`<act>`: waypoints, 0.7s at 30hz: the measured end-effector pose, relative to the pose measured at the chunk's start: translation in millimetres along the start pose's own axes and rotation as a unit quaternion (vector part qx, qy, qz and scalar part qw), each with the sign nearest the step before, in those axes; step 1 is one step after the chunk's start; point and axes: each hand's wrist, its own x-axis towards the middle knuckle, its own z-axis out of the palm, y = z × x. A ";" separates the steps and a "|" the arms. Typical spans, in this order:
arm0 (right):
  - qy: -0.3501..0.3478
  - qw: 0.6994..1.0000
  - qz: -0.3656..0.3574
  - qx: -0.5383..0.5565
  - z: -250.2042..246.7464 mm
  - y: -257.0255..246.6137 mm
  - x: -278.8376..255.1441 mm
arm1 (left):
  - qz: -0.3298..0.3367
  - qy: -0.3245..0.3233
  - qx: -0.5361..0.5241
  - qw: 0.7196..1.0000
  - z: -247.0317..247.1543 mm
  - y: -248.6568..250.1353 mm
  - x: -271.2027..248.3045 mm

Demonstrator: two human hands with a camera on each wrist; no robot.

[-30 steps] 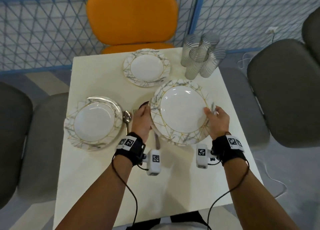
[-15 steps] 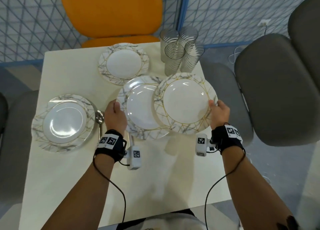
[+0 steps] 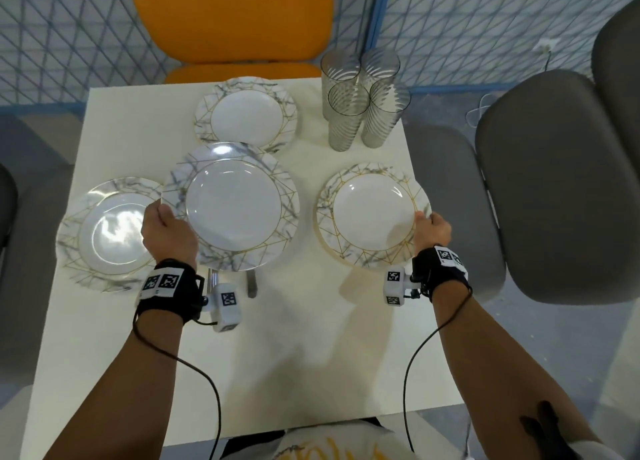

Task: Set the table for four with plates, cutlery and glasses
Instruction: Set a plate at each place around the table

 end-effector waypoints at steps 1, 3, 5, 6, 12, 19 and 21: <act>0.004 1.000 -0.005 -0.005 1.2 -0.5 0.8 | -0.005 0.001 -0.005 1.000 -1.2 -1.3 0.3; 0.011 1.000 -0.009 -0.019 2.0 -2.3 1.7 | -0.013 0.003 -0.015 1.000 -2.7 -3.3 1.3; 0.016 0.999 -0.013 -0.037 1.9 -3.2 1.9 | -0.017 0.001 -0.026 1.000 -2.7 -4.6 1.5; 0.020 0.999 -0.014 -0.046 1.3 -3.0 2.2 | -0.020 -0.001 -0.031 0.999 -2.0 -4.0 0.7; 0.024 0.995 -0.018 -0.095 -1.7 2.2 -0.1 | -0.030 -0.009 -0.058 0.998 -0.2 0.5 -3.5; 0.075 0.975 -0.005 -0.211 -2.8 -3.9 -13.1 | -0.044 -0.023 -0.073 0.996 -2.9 -2.2 -8.3; 0.102 0.973 -0.091 -0.185 0.9 -12.0 -26.9 | -0.048 -0.033 -0.080 0.995 -6.1 -3.5 -10.7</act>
